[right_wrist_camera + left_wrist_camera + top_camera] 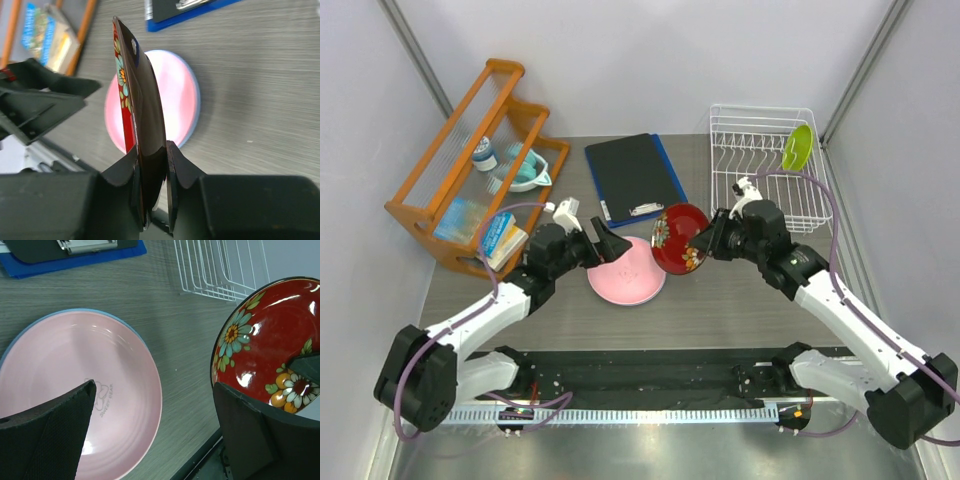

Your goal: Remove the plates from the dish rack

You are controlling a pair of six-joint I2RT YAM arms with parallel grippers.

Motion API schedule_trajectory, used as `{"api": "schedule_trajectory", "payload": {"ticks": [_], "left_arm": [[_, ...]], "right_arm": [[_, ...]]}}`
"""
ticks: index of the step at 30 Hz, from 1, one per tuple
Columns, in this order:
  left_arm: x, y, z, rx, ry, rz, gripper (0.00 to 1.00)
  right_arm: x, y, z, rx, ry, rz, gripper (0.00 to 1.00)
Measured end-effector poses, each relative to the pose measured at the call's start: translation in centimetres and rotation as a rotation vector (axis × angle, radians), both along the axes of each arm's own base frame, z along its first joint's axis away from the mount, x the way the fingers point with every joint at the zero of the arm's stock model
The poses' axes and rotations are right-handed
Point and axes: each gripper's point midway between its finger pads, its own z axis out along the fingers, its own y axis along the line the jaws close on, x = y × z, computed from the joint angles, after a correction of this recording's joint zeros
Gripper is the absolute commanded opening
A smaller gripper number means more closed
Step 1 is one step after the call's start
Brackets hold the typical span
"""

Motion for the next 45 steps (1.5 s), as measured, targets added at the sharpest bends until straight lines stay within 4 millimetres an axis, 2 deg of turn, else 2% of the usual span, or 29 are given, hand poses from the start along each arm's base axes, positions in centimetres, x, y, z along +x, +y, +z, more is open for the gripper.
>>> {"api": "schedule_trajectory", "payload": {"ticks": [5,9,13,15,17,19,20,22,23,30,31,33,35,37,40,42,43,45], "left_arm": [[-0.4,-1.5,0.0,-0.027,-0.003,-0.032,0.99],[-0.8,-2.5,0.0,-0.036,-0.007,-0.059,0.95],[-0.9,-3.1,0.3,-0.050,-0.019,-0.071,0.81],[-0.9,-3.4,0.4,-0.062,-0.019,-0.073,0.66],[-0.8,-3.6,0.8,-0.078,-0.030,-0.077,0.41],[-0.8,-3.9,1.2,-0.096,-0.039,-0.081,0.28],[-0.8,-4.0,1.5,-0.101,-0.050,-0.087,0.17],[-0.5,-3.6,1.4,-0.106,-0.044,-0.060,0.08],[-0.2,-3.2,1.2,-0.105,-0.043,-0.042,0.00],[0.6,-2.4,1.4,-0.110,-0.058,0.009,0.00],[0.7,-2.3,1.2,-0.107,-0.057,0.013,0.03],[0.8,-2.0,1.0,-0.104,-0.058,0.025,0.26],[0.8,-1.8,0.8,-0.098,-0.064,0.032,0.29],[0.2,-2.1,1.0,-0.104,-0.075,0.016,0.38],[-0.2,-2.3,1.8,-0.126,-0.101,-0.005,0.25],[-0.1,-2.3,2.5,-0.142,-0.119,0.001,0.20],[0.0,-2.3,2.9,-0.155,-0.124,0.006,0.13],[0.2,-2.2,3.6,-0.181,-0.135,0.017,0.04]], "right_arm": [[-1.0,2.1,-0.5,0.078,0.013,0.040,0.01],[-1.4,3.4,-1.1,0.119,0.037,0.065,0.01],[-1.3,5.0,-0.9,0.191,0.044,0.094,0.01],[-1.3,5.6,-0.7,0.229,0.044,0.108,0.01],[-1.2,6.0,-0.9,0.255,0.057,0.109,0.01],[-1.2,6.4,-1.3,0.279,0.071,0.111,0.01],[-1.1,6.5,-1.6,0.289,0.079,0.110,0.01],[-1.0,6.5,-1.9,0.314,0.092,0.095,0.01],[-0.9,6.4,-2.1,0.323,0.099,0.087,0.01],[-0.3,6.9,-2.8,0.419,0.139,0.057,0.01],[-0.3,7.0,-2.9,0.426,0.145,0.057,0.01],[-0.1,7.3,-3.3,0.445,0.160,0.059,0.01],[-0.2,7.6,-3.5,0.465,0.175,0.063,0.01],[-0.5,8.1,-3.3,0.484,0.184,0.086,0.01],[-0.9,8.6,-2.6,0.516,0.183,0.116,0.01],[-0.9,8.7,-2.2,0.538,0.177,0.120,0.01],[-0.9,8.7,-2.0,0.552,0.177,0.120,0.01],[-0.7,8.8,-1.6,0.589,0.174,0.120,0.01]]}}
